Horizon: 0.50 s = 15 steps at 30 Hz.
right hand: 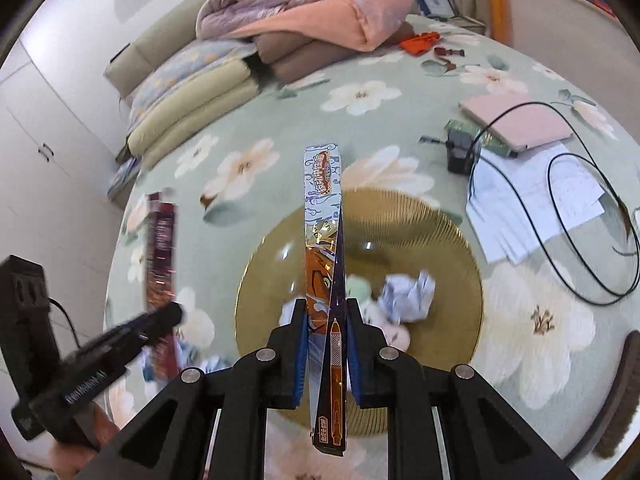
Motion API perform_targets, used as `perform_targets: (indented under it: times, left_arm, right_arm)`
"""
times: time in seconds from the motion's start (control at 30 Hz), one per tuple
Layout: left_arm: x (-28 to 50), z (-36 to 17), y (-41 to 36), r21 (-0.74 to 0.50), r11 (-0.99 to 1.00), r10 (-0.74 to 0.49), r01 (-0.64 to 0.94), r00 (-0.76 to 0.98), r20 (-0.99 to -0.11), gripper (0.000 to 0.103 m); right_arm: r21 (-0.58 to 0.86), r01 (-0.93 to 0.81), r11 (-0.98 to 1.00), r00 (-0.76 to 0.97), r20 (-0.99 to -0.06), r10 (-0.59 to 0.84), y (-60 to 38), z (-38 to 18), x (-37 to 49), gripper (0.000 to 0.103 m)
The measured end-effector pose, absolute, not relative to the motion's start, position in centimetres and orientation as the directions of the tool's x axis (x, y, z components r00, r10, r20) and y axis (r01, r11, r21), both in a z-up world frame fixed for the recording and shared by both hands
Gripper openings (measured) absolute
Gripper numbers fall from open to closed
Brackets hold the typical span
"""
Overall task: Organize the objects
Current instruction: 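Carry candy bar boxes in both grippers to the plate and release them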
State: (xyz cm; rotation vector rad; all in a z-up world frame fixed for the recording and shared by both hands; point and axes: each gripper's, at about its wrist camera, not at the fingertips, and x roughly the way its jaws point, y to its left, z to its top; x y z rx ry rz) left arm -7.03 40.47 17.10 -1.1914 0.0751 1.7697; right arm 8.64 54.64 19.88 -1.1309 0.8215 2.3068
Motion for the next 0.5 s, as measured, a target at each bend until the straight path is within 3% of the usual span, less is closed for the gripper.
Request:
perform_targets:
  times: [0.03,0.1,0.13,0.2,0.33,0.5]
  left_arm:
    - [-6.9,17.1,41.1,-0.423,-0.531,0.67,-0.734,-0.059,-0.74,0.015]
    - [-6.7,16.6,42.5,-0.385,-0.562,0.644,-0.732,-0.095,-0.759,0.038]
    - [-6.6,16.5,42.6,-0.374,-0.573,0.64,-0.729,-0.115,-0.759,0.038]
    - [-6.6,15.4,42.9,-0.372,-0.59,0.632,-0.717,-0.123,-0.765,0.041]
    - [-7.2,12.9,42.1,-0.464,-0.595,0.625,-0.656,-0.015,-0.78,0.041]
    - [-6.2,13.1,38.6,-0.46,-0.618,0.613,-0.638,-0.024,-0.79,0.041]
  right_arm:
    - [0.31,-0.612,-0.727,-0.568,-0.812,0.132,55.1,19.9,8.3,0.016]
    - [0.31,-0.613,-0.727,-0.57,-0.81,0.136,56.0,19.6,7.7,0.016]
    - [0.323,-0.608,-0.725,-0.577,-0.807,0.124,56.5,19.2,7.4,0.019]
    - [0.31,-0.62,-0.72,-0.536,-0.838,0.101,57.5,17.4,6.4,0.052]
    - [0.331,-0.653,-0.681,-0.514,-0.854,0.078,58.3,15.2,7.0,0.053]
    - [0.312,-0.654,-0.689,-0.48,-0.875,0.059,57.0,14.6,8.7,0.053]
